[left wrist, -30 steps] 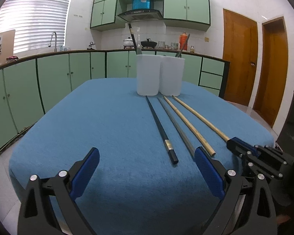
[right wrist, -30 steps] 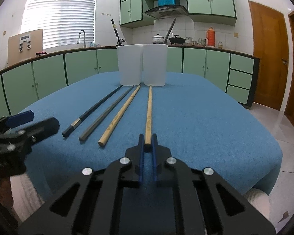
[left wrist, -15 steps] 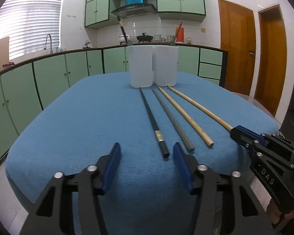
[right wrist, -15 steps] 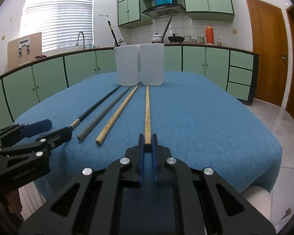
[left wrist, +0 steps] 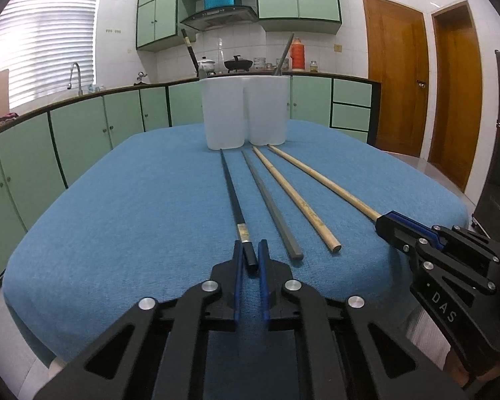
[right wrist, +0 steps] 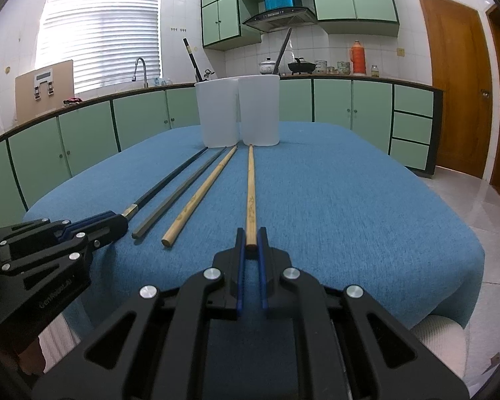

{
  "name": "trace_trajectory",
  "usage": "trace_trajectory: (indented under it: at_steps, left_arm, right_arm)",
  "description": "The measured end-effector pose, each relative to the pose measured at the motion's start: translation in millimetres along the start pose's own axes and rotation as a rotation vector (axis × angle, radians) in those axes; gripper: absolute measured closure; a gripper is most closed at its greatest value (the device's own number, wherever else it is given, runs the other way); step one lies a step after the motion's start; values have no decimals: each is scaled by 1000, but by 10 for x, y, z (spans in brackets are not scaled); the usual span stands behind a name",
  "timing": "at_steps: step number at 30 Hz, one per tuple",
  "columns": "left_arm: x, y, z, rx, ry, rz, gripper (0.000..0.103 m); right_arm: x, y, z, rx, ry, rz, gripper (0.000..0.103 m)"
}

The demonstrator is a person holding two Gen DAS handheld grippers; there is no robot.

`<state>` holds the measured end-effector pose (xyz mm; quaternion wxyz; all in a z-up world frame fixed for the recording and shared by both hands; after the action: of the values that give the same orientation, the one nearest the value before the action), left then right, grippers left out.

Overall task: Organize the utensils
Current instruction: 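Grasp a wooden chopstick with the right tool while the left tool grasps a black chopstick, then carry both chopsticks over the white holder and lower them in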

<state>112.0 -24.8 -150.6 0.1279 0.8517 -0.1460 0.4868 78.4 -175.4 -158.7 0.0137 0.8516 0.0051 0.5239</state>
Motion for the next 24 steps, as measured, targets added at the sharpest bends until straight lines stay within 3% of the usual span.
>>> trace_trajectory:
  at_steps: [15,24]
  left_arm:
    - [234,-14,-241,-10,68,-17,96]
    - [770,-36,-586,-18,179,9,96]
  right_arm:
    - [292,90,-212,8,41,19,97]
    - [811,164,-403,13,120,3,97]
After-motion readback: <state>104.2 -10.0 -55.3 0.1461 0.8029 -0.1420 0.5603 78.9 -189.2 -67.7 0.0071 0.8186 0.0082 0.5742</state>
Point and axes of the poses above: each gripper's, at about its wrist camera, not at the fingertips, and z roughly the way its jaws point, y to its right, x to its top, the point moved 10 cm from there along z, roughly the way its jaws point, and after that the axes turned 12 degrees about -x, right-handed, at the moved point
